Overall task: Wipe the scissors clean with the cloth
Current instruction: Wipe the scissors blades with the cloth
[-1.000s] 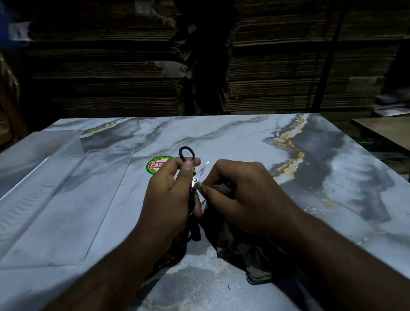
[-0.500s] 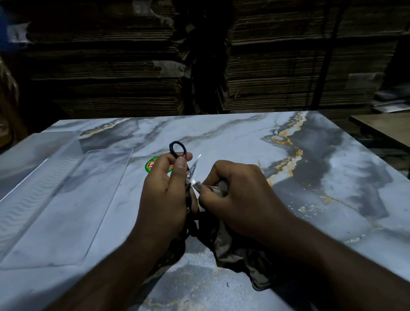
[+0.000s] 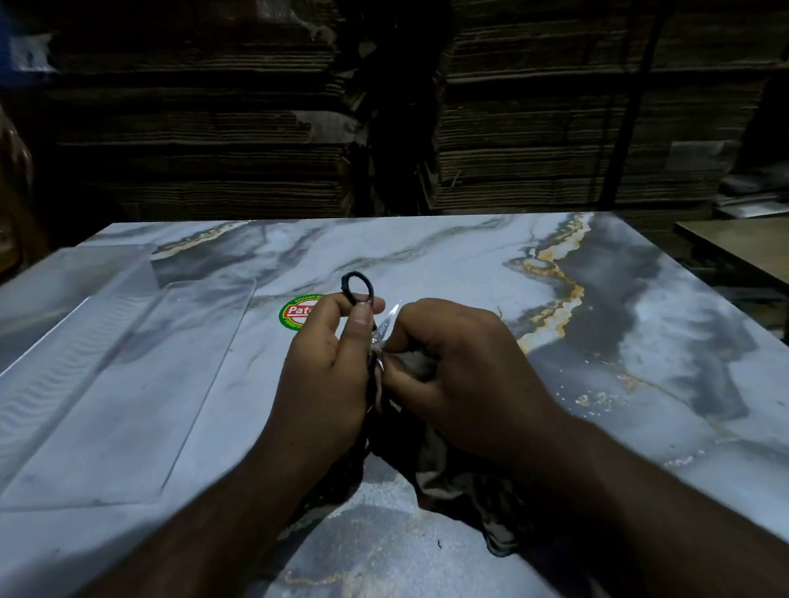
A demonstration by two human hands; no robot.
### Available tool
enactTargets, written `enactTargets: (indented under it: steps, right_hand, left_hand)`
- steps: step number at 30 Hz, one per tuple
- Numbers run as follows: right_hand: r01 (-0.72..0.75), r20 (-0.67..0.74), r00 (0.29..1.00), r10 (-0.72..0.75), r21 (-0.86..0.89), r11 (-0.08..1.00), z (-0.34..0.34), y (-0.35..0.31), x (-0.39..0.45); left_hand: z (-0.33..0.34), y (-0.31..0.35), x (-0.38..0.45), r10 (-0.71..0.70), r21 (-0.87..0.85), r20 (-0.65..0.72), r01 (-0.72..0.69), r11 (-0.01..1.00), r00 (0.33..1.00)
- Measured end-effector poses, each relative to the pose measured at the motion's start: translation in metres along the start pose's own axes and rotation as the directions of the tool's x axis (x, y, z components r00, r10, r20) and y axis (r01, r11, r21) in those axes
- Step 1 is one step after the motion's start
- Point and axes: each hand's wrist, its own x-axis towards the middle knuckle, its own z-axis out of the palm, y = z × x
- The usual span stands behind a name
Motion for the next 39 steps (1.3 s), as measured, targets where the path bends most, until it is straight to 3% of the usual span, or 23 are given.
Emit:
enactTargets:
  steps: [13,22,28,34,39]
  right_hand:
    - [0.072,0.093,0.993,-0.077,0.05,0.996,-0.0049,0.0055,-0.001]
    - [-0.092,0.039,0.995,0.088,0.119,0.989,-0.0035,0.0053,0.0023]
    - [-0.111,0.162,0.983,0.09,0.124,0.986,-0.0085,0.0083,-0.0002]
    - [-0.073,0.044,0.997,0.069,0.11,0.991,-0.0061,0.0052,0.0008]
    - [-0.086,0.162,0.984,0.069,0.095,0.992,-0.0074,0.0066,-0.0011]
  left_hand:
    - [-0.0007,0.0008,0.0005,-0.042,-0.055,0.027,0.043,0.998,0.999]
    - [-0.0002,0.0023,0.0015,-0.027,-0.025,0.033,0.028,0.999,0.999]
    - [-0.003,0.0,0.0033,-0.045,-0.048,0.03,0.046,0.998,0.999]
    - [-0.0005,-0.0012,0.0017,-0.064,-0.08,0.087,0.071,0.994,0.994]
    - [-0.0041,0.002,0.0048,-0.071,-0.088,0.009,0.071,0.994,0.997]
